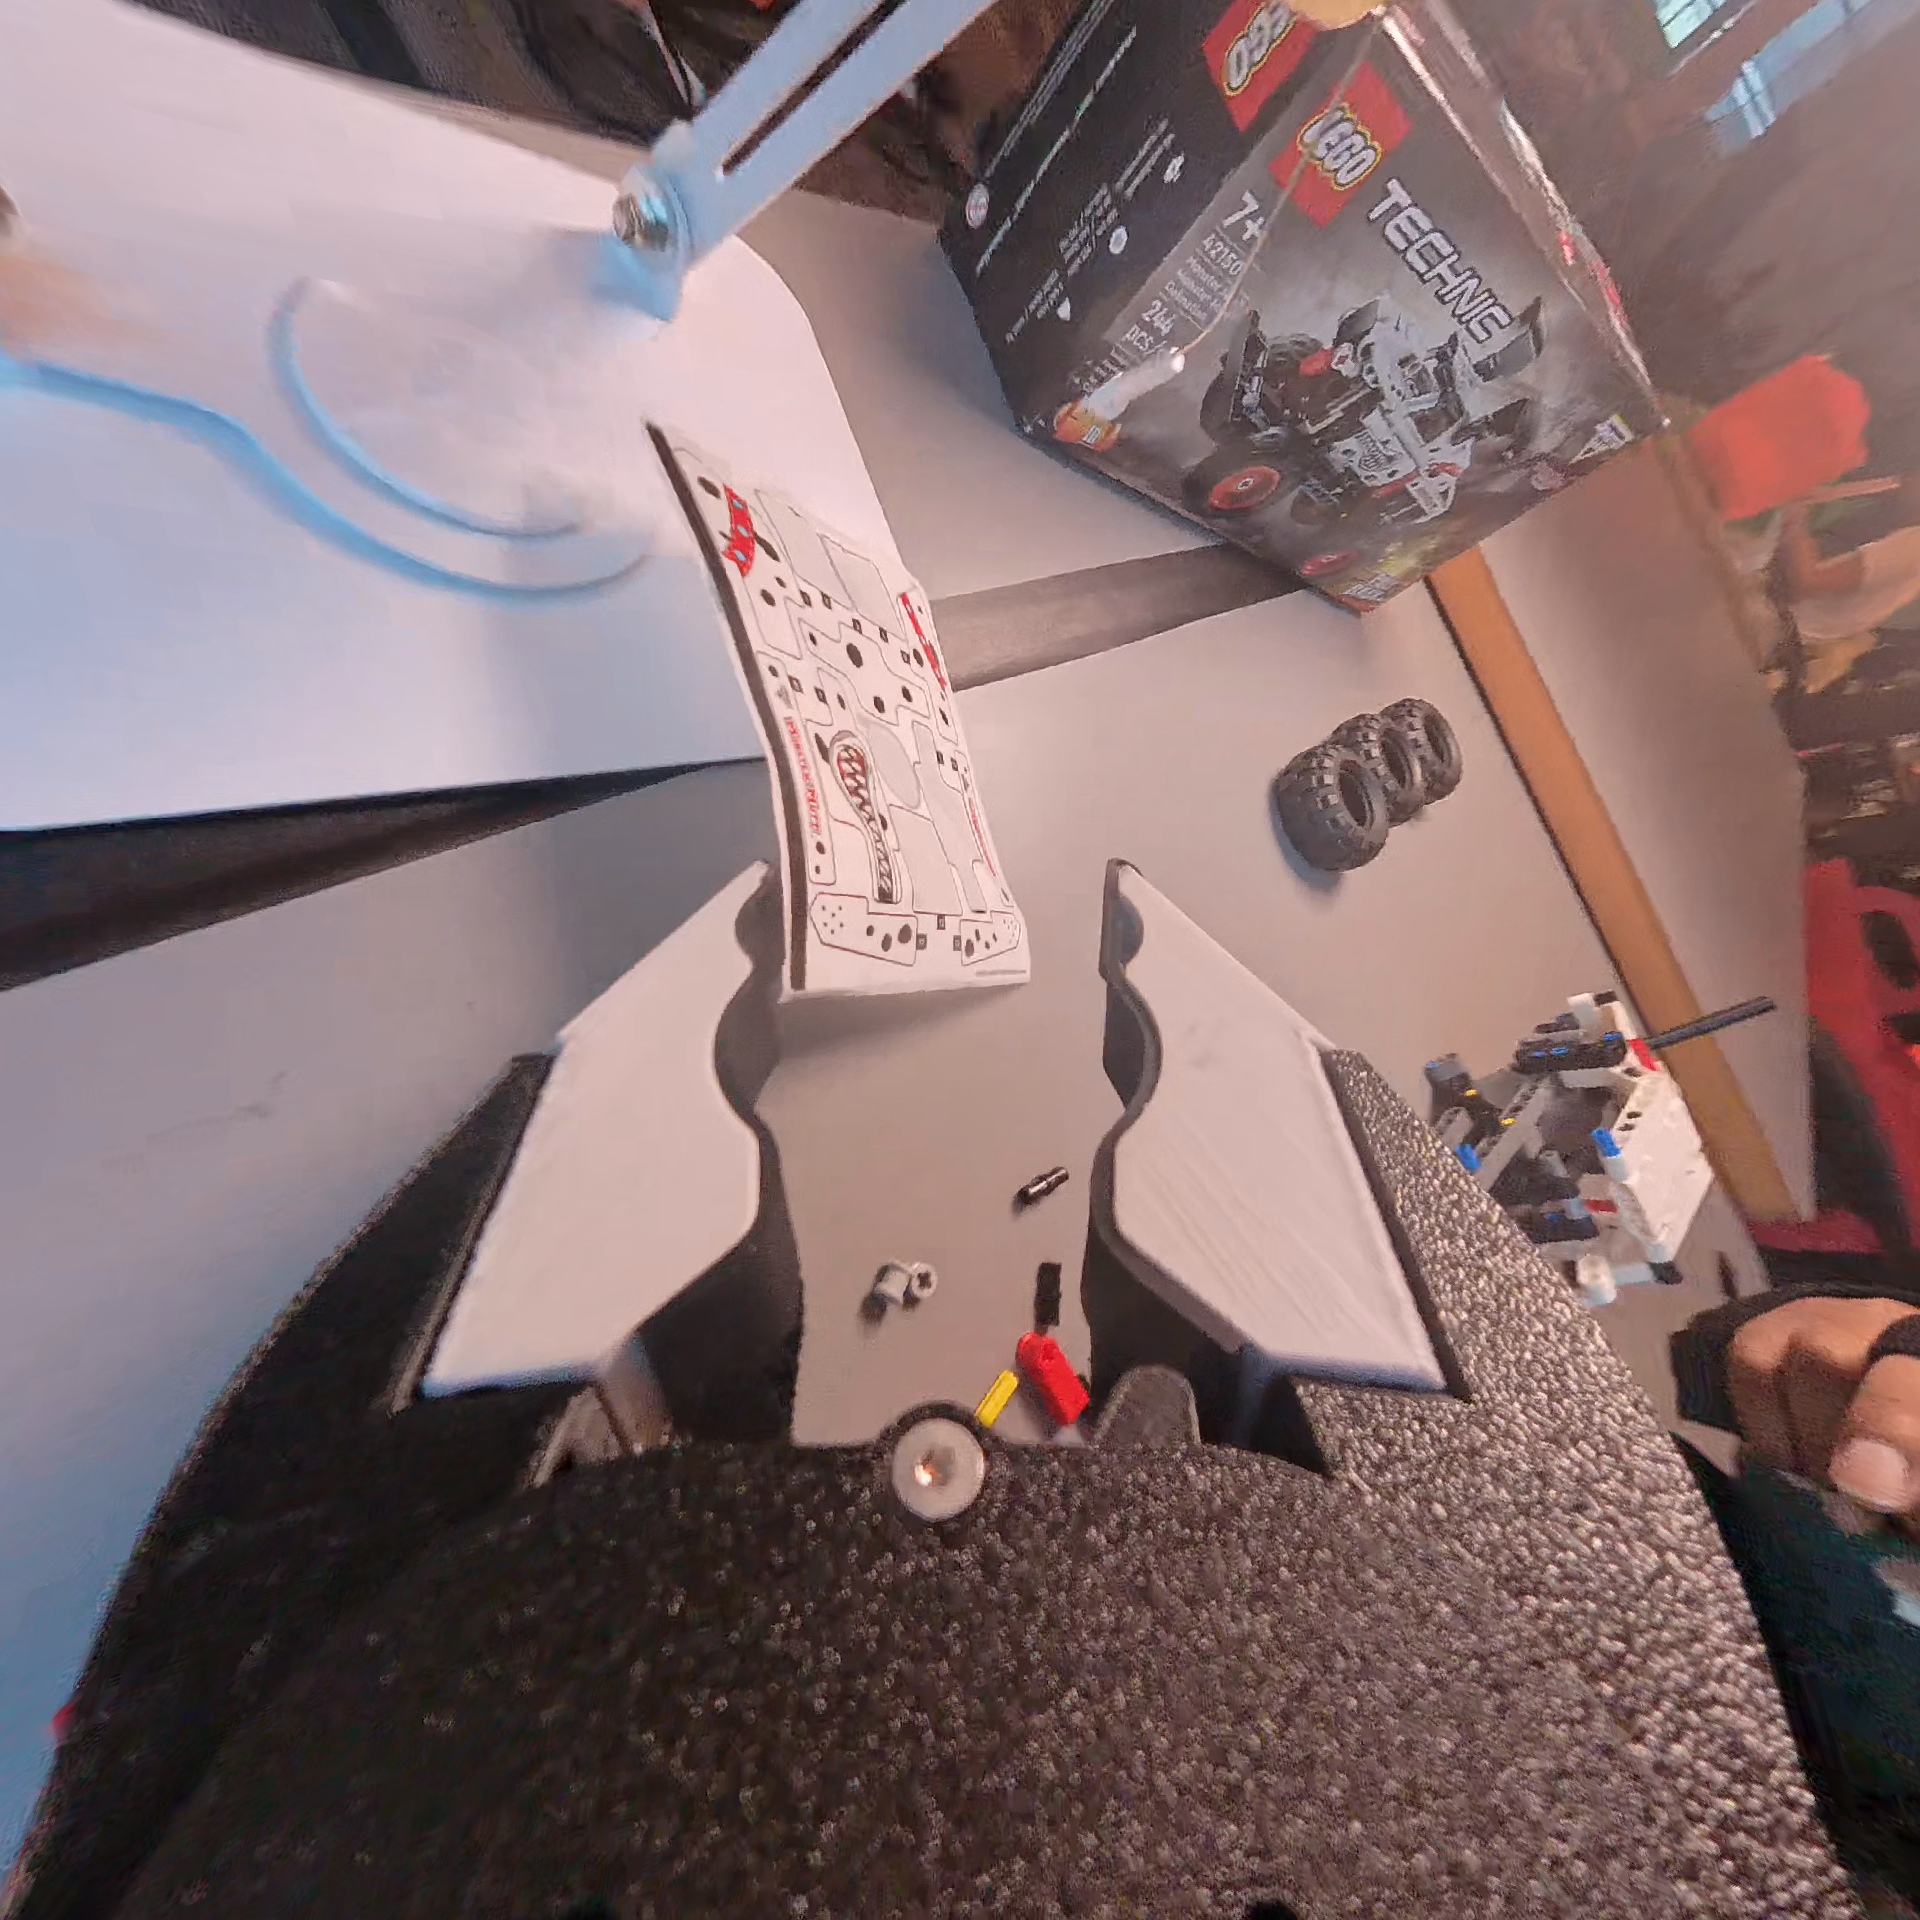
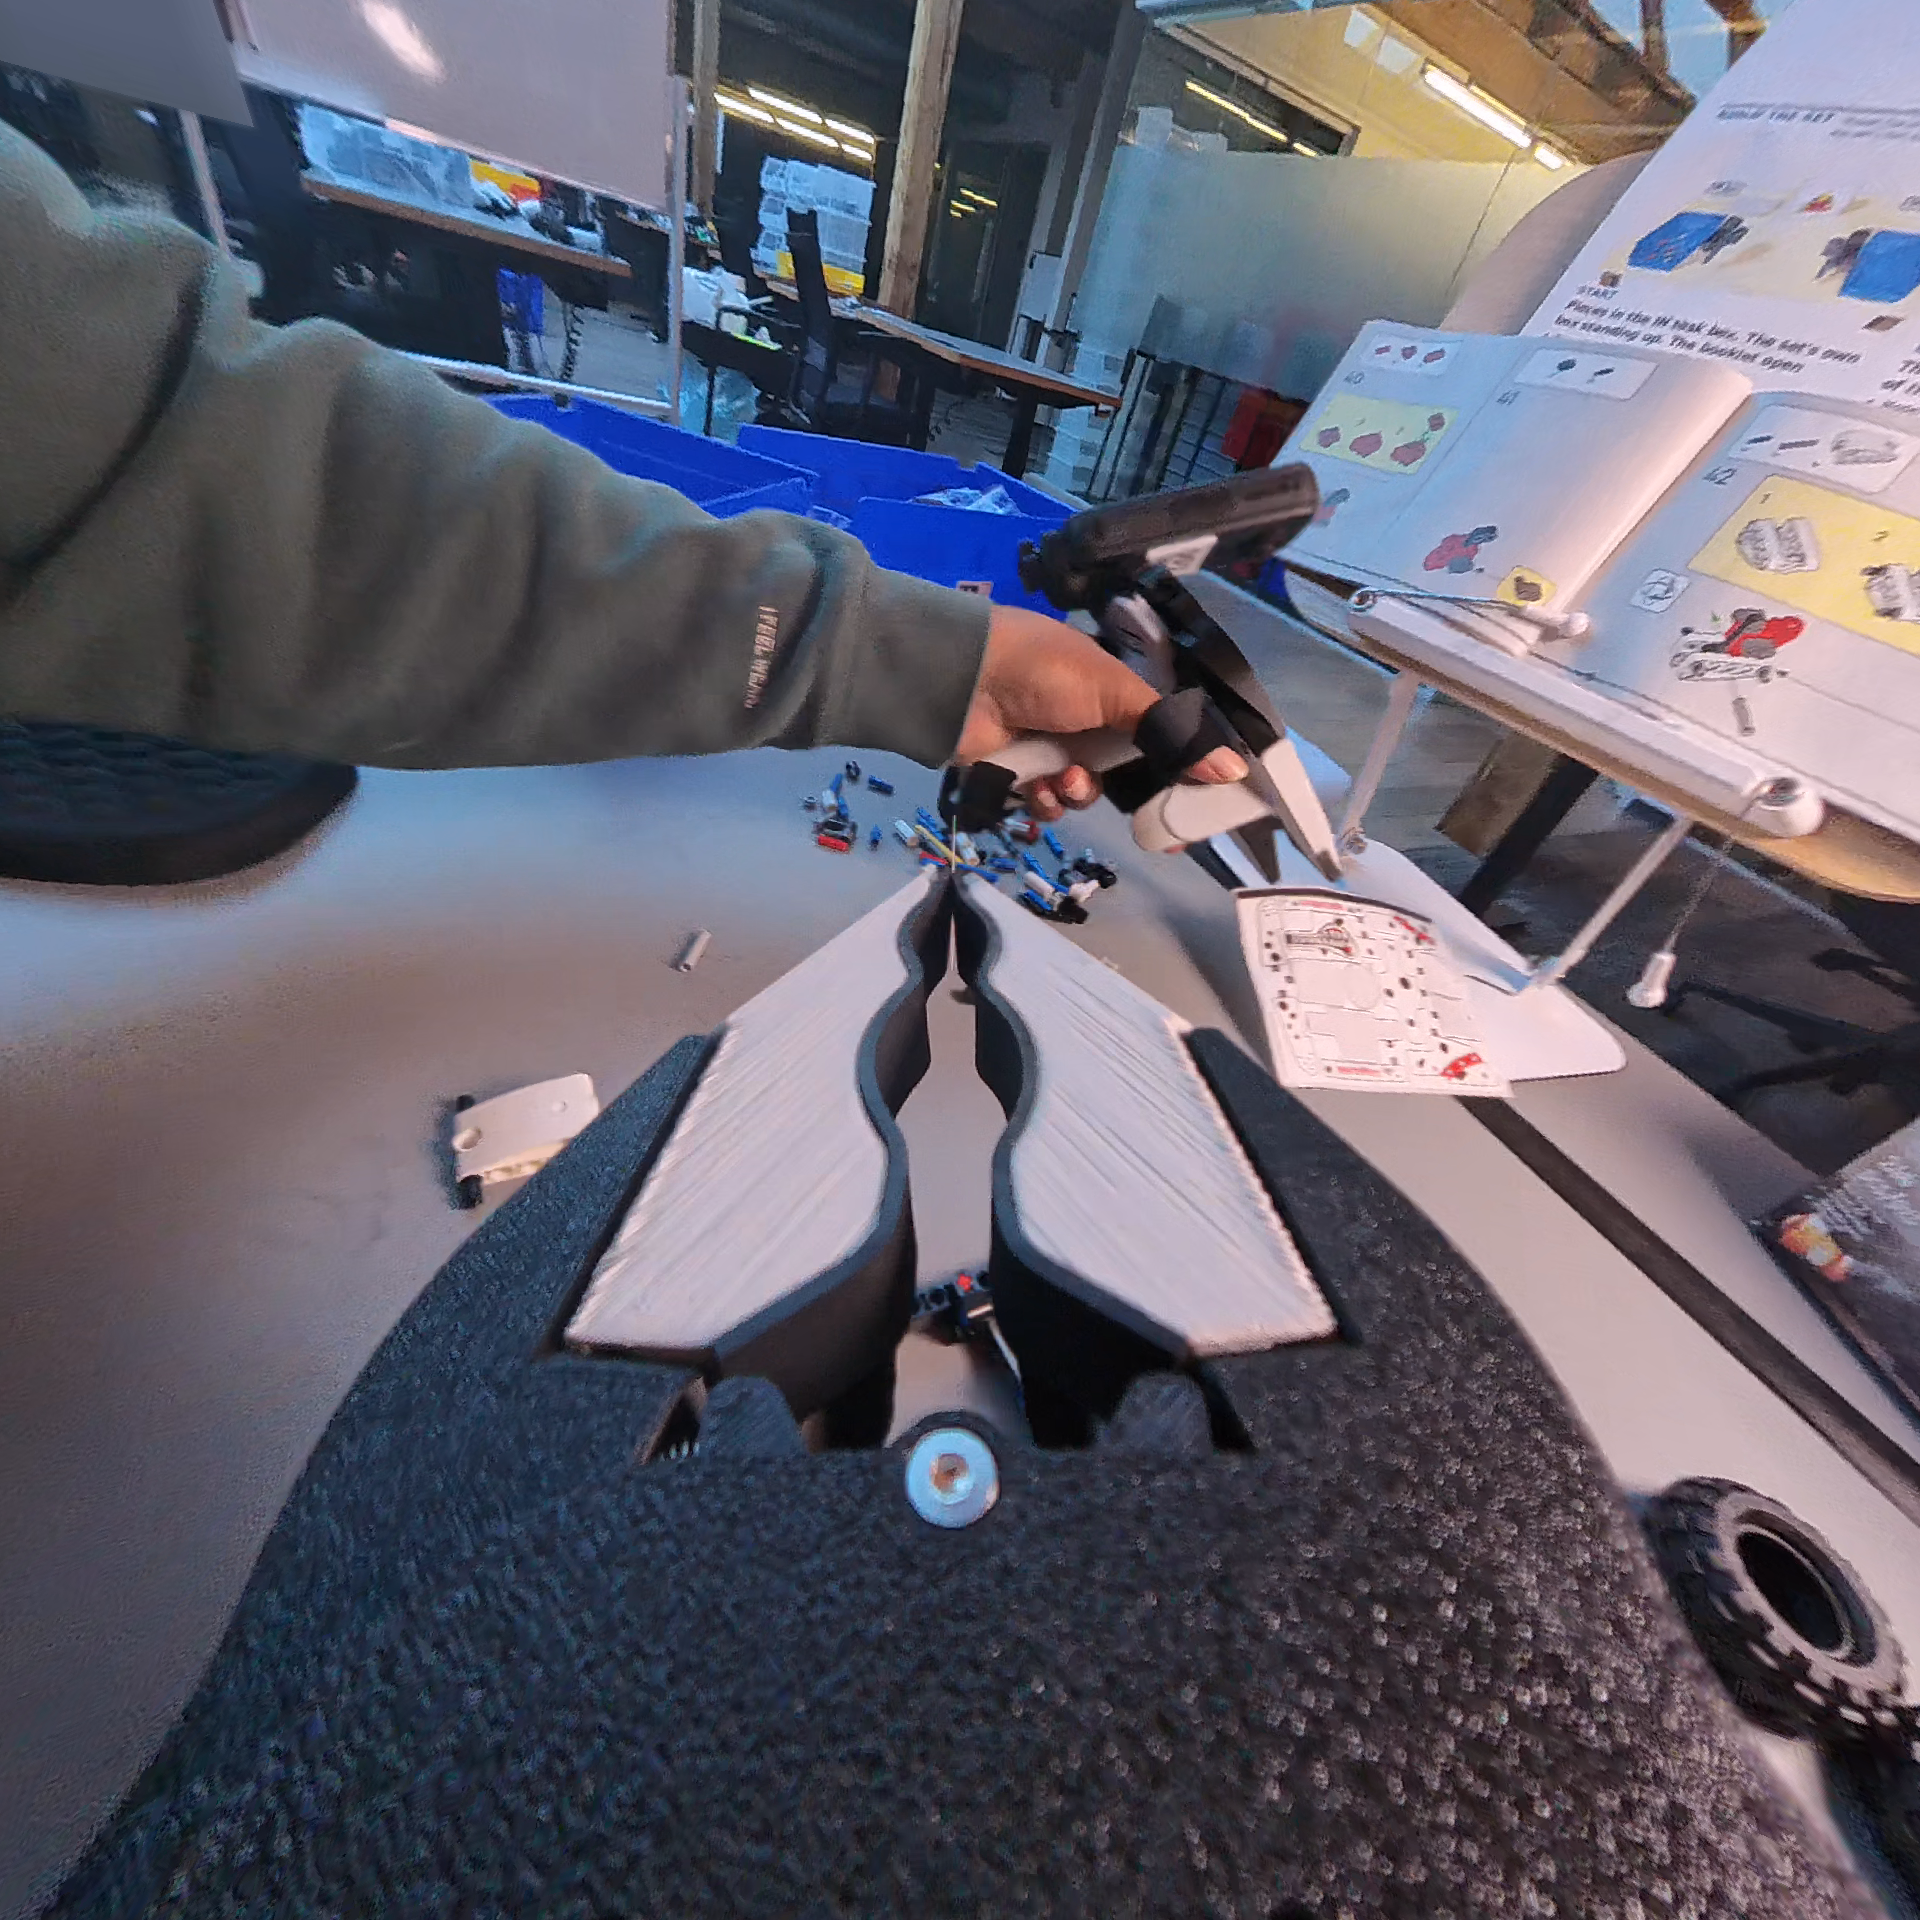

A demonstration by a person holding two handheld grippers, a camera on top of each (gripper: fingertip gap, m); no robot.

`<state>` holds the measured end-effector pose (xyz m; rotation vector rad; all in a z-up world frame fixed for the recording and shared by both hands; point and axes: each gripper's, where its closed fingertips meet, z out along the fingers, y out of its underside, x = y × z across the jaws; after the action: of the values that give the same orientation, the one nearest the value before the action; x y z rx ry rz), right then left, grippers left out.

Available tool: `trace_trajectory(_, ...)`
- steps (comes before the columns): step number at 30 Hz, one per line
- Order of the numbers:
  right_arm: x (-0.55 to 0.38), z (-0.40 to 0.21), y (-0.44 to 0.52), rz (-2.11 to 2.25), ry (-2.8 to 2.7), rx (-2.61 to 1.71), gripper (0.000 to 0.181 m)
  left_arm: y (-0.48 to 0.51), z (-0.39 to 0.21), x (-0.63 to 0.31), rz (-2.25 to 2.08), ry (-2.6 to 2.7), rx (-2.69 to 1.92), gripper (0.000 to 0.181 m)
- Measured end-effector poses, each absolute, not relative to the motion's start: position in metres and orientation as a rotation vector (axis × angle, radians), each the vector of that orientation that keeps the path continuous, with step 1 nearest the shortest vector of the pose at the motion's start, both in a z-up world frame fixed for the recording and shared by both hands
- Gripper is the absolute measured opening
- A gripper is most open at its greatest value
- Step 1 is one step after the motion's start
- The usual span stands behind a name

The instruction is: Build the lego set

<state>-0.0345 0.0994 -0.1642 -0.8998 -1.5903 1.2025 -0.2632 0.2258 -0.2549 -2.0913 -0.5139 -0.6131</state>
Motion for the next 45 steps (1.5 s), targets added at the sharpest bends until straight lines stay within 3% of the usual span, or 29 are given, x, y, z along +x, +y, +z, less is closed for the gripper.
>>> trace_trajectory(6,-0.042,-0.166,0.102,0.919,-1.543,-0.772,0.0,0.163,-0.203,-0.24,-0.463,-0.346,-1.957,0.061)
trace_trajectory(11,-0.046,-0.166,0.094,0.603,-1.483,-0.553,0.0,0.099,-0.183,-0.148,-0.958,-0.273,-1.772,0.042)
trace_trajectory(17,-0.051,-0.172,0.064,0.333,-1.435,-0.284,0.0,0.051,-0.183,-0.078,-1.325,-0.332,-1.567,0.034)
trace_trajectory(35,-0.064,-0.196,0.049,0.216,-1.481,-0.216,0.0,0.052,-0.192,-0.073,-1.367,-0.431,-1.45,0.0)
trace_trajectory(45,-0.065,-0.201,0.045,0.266,-1.515,-0.242,0.004,0.05,-0.191,-0.073,-1.27,-0.338,-1.523,0.0)
